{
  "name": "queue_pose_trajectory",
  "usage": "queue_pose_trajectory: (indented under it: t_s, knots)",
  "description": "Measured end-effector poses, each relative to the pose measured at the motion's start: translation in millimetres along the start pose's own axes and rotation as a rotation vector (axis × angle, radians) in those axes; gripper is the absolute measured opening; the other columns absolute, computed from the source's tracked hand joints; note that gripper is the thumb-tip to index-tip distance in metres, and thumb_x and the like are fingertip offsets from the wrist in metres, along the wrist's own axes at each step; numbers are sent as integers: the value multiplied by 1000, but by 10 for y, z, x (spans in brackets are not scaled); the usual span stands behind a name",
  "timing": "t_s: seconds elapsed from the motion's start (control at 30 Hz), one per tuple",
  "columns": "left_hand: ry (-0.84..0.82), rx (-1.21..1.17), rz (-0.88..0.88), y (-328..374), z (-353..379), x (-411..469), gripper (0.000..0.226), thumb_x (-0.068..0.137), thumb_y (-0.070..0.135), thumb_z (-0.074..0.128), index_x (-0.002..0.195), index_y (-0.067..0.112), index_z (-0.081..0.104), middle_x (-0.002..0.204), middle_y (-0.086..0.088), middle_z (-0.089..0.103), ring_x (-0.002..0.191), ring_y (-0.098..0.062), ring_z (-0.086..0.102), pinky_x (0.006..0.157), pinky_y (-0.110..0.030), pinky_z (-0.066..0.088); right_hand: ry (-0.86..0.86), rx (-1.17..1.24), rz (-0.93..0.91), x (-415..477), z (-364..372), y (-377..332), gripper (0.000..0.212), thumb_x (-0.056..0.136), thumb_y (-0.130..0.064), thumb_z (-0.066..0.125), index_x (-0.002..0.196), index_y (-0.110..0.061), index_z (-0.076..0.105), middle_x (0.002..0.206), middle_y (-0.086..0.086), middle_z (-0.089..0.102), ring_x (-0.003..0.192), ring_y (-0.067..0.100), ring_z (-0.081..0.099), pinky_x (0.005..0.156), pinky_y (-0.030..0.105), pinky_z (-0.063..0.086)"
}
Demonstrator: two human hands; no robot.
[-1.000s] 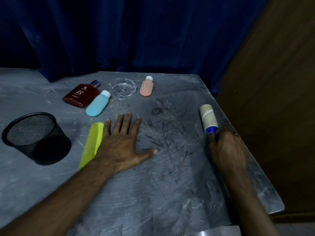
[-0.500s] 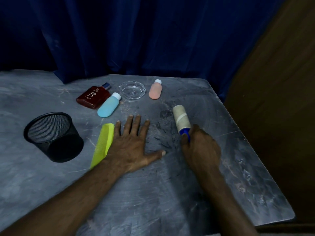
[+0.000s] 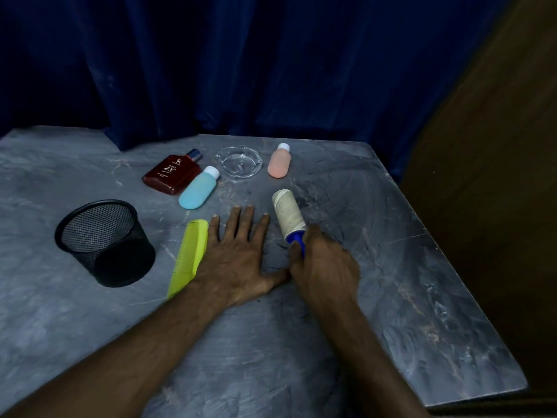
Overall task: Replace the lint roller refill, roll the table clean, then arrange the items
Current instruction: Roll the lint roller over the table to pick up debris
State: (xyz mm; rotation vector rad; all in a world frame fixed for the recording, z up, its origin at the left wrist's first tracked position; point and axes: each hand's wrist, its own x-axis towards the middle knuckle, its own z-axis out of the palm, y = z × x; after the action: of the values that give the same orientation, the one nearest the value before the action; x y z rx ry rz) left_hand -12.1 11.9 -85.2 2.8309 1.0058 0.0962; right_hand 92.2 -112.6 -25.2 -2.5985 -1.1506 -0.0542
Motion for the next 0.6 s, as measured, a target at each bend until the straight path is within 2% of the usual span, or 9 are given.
queue_pose_trajectory:
  t_s: [0.2, 0.37, 0.43, 0.6]
  knots:
    - [2, -4, -5, 25, -43, -28, 128, 66, 106, 9, 170, 32, -4, 181, -4, -9, 167, -27, -12, 131, -60, -8, 29, 24, 54, 61, -31, 188, 32, 102, -42, 48, 119, -17, 55, 112, 5, 69, 96, 26, 70, 83, 44, 58]
    - [-3, 13, 3, 39, -67, -27, 134, 62, 108, -4, 170, 30, -2, 181, -4, -9, 167, -28, -10, 130, -62, -5, 75, 0, 128, 145, -125, 517, 31, 101, -42, 55, 118, -16, 56, 107, 5, 70, 85, 19, 65, 71, 35, 52]
    - [-8, 20, 7, 32, -65, -24, 135, 62, 108, -6, 170, 29, -2, 181, -5, -9, 167, -28, -10, 130, -62, -4, 72, -10, 164, 162, -180, 654, 30, 100, -41, 57, 117, -16, 56, 105, 6, 69, 79, 16, 58, 66, 33, 47]
    - [-16, 9, 13, 7, -45, -20, 135, 62, 110, -3, 170, 30, -4, 181, -4, -10, 167, -28, -12, 130, -62, -6, 46, 9, 234, 163, -326, 971, 29, 102, -38, 55, 119, -14, 55, 102, 8, 65, 78, 17, 57, 63, 31, 42]
